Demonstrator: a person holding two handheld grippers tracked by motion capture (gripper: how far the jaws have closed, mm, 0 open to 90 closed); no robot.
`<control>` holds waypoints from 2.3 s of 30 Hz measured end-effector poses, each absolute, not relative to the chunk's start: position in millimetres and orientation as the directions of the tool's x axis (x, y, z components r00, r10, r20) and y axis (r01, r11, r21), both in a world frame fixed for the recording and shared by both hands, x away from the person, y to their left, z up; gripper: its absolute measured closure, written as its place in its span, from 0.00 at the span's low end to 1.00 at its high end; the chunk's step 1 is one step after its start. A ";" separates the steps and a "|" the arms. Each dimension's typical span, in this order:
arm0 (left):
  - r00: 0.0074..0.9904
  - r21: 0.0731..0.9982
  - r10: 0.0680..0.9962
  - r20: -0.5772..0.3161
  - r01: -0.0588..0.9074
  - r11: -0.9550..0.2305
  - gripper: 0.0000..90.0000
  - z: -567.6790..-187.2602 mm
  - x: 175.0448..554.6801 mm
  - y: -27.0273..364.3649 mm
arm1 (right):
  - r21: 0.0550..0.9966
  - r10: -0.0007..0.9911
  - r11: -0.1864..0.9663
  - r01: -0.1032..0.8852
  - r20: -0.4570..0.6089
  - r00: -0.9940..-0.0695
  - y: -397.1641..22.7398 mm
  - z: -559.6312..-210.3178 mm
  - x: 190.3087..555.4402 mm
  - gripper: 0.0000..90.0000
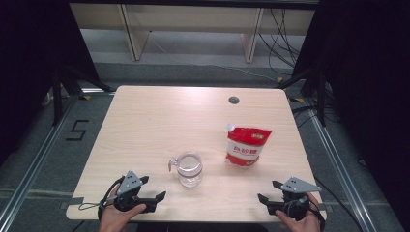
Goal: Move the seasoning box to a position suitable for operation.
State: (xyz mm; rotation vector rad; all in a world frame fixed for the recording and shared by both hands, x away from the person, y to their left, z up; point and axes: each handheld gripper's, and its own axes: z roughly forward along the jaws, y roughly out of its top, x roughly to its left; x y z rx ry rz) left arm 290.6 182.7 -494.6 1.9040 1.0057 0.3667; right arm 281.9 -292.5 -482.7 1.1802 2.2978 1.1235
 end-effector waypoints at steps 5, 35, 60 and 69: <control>0.623 0.836 0.770 -0.137 0.490 -0.248 0.18 -493.4 293.3 180.2 | 0.788 0.788 0.337 0.515 0.063 -0.612 -294.3 -481.9 283.2 0.29; 0.669 0.859 0.743 -0.002 0.382 -0.342 0.37 -491.2 346.1 167.6 | 0.802 0.796 0.316 0.507 0.066 -0.602 -297.4 -481.9 284.8 0.28; 0.731 0.852 0.682 0.027 0.341 -0.399 0.86 -498.9 359.4 149.9 | 0.793 0.778 0.334 0.510 0.073 -0.623 -295.5 -483.8 286.2 0.28; 0.754 0.850 0.657 -0.001 0.347 -0.397 0.84 -497.7 349.9 144.6 | 0.791 0.781 0.333 0.513 0.073 -0.620 -295.1 -483.8 286.2 0.28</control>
